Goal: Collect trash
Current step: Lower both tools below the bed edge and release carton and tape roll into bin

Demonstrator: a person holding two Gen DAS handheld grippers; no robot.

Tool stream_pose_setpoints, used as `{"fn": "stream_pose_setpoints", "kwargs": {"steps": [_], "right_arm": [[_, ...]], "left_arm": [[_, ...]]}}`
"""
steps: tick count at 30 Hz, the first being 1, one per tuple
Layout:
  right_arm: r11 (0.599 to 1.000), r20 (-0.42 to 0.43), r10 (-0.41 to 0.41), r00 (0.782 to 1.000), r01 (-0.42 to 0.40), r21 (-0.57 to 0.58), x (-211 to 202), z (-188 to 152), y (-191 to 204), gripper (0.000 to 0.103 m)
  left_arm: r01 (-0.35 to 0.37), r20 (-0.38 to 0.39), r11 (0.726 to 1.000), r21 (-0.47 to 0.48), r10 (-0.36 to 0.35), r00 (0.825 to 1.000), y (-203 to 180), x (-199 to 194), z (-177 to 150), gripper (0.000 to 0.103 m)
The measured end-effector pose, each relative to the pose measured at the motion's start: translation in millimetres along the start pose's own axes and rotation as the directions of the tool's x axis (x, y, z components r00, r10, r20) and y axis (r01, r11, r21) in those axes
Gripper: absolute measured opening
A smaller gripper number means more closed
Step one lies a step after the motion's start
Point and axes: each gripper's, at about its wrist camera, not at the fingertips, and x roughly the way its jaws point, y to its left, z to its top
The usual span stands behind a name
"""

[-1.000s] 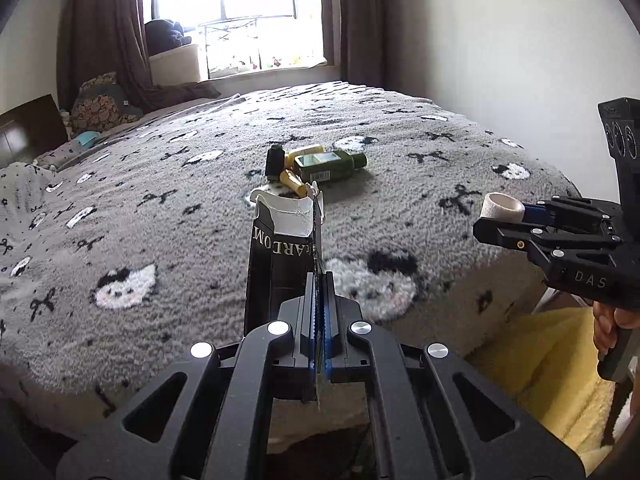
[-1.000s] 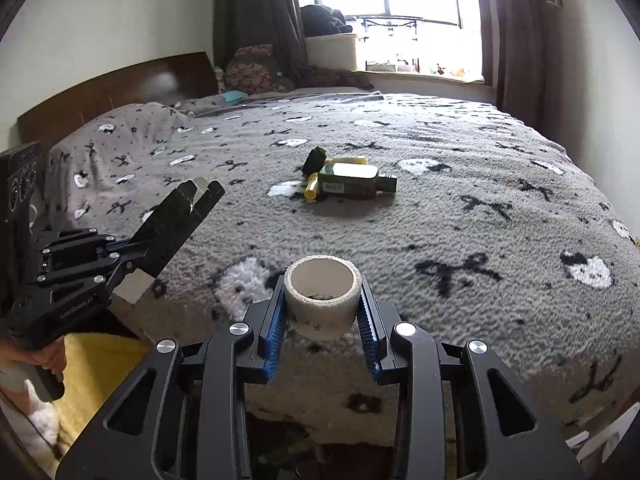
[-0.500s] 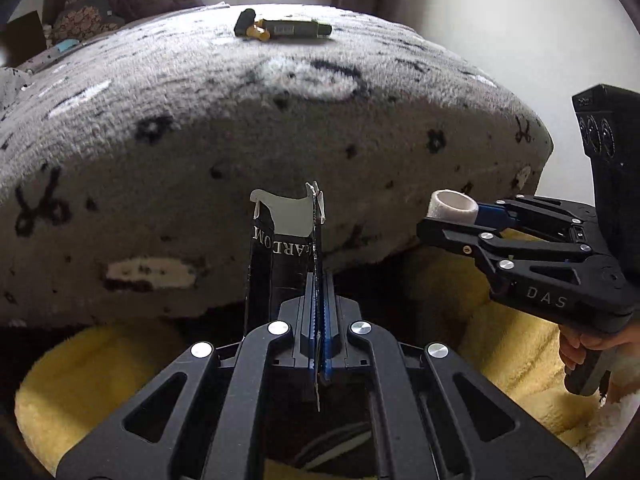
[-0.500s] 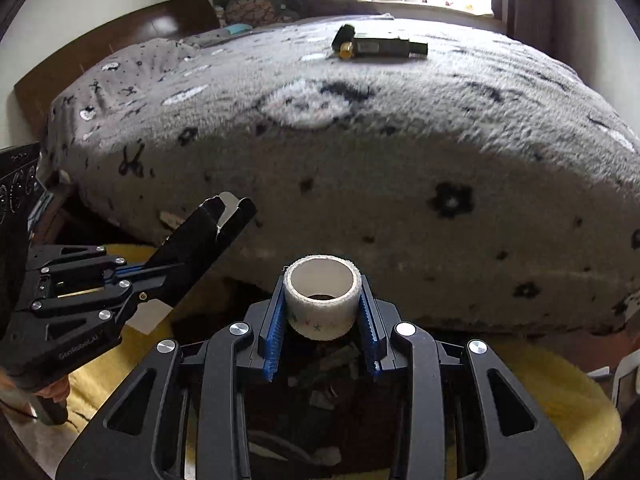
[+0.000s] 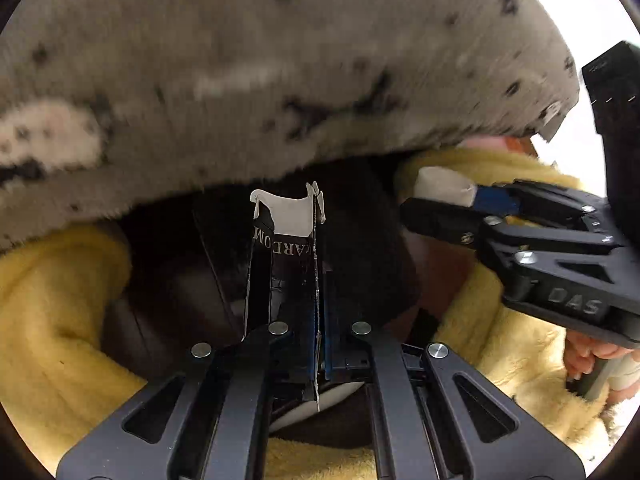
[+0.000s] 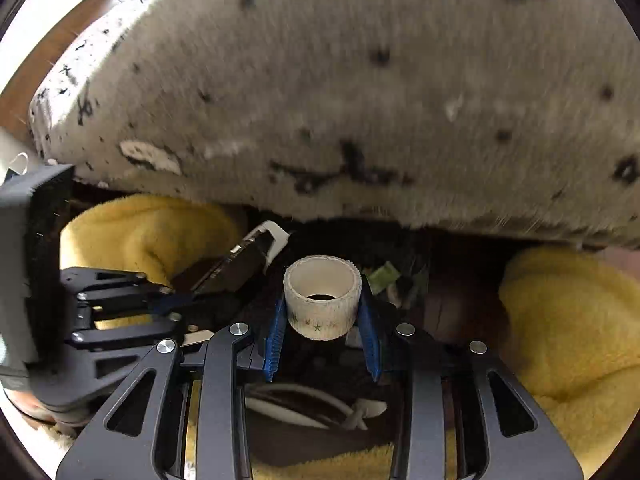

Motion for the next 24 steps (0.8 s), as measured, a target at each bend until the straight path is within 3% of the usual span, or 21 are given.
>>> {"fn": "stream_pose_setpoints", "kwargs": {"steps": [9,14,16,18,21,23,24], "right_arm": [[1.000,-0.066,-0.020,0.998,0.021,0.020,18,-2,-2,0.035],[0.999,-0.060,-0.029,0.998,0.031,0.031,24,0,3,0.036],[0.999,-0.054,-0.036,0.998,0.038,0.039,22,2,2,0.042],[0.998,-0.043,-0.043,0.998,0.045,0.049,17,5,-7,0.056],[0.996,-0.017,-0.060,0.998,0.061,0.063,8,9,-13,0.063],[0.995,0.012,-0.077,0.997,0.076,0.065,-2,12,-16,0.070],[0.994,0.030,-0.088,0.996,0.086,0.064,-7,14,-15,0.075]], "left_arm": [[0.019,-0.057,0.998,-0.055,-0.022,0.998,11,21,-3,0.002],[0.006,-0.053,0.998,-0.057,-0.009,0.999,15,19,-5,0.029],[-0.005,-0.043,0.998,-0.056,0.003,0.999,18,16,-3,0.033],[-0.020,-0.029,0.998,-0.054,0.018,0.999,22,11,-3,0.037],[-0.053,-0.002,0.998,-0.044,0.053,0.999,22,0,1,0.046],[-0.099,0.032,0.995,-0.019,0.099,0.995,21,-11,1,0.061],[-0.123,0.052,0.992,-0.003,0.123,0.991,20,-19,2,0.063]]}}
